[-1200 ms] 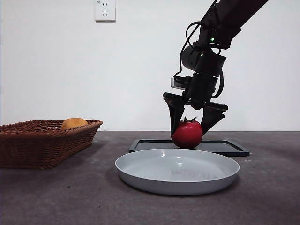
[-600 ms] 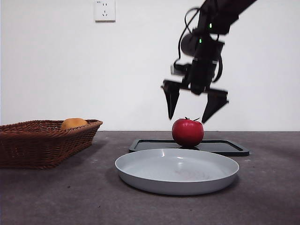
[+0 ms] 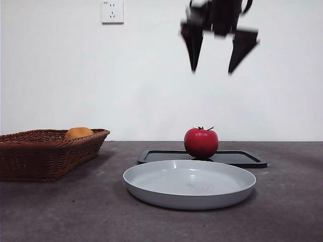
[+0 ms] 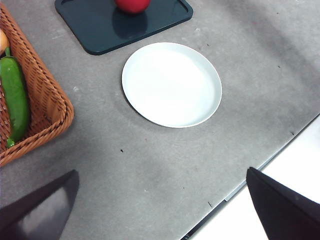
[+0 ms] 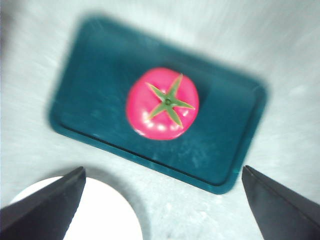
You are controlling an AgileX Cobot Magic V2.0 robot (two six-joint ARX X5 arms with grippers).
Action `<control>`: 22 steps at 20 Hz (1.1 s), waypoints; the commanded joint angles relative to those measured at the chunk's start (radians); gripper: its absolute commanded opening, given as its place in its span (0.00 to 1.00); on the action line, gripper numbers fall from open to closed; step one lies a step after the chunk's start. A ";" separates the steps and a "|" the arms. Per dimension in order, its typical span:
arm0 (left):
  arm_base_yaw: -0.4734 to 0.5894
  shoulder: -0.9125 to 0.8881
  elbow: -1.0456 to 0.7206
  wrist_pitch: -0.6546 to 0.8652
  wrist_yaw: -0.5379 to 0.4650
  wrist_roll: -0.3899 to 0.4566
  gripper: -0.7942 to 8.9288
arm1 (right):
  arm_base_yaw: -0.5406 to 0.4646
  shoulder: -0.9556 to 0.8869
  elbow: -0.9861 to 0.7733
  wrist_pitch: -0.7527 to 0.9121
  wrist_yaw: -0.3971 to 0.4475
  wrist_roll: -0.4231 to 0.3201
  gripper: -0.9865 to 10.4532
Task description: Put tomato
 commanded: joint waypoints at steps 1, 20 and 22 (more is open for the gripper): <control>-0.005 0.006 0.008 0.013 -0.002 0.013 0.63 | 0.020 -0.037 0.023 -0.069 0.015 -0.004 0.51; -0.005 0.006 0.008 0.029 -0.002 0.029 0.63 | 0.414 -1.131 -1.231 0.234 0.106 0.249 0.51; -0.005 0.006 0.008 0.030 -0.002 0.023 0.63 | 0.445 -1.208 -1.342 0.287 0.106 0.275 0.51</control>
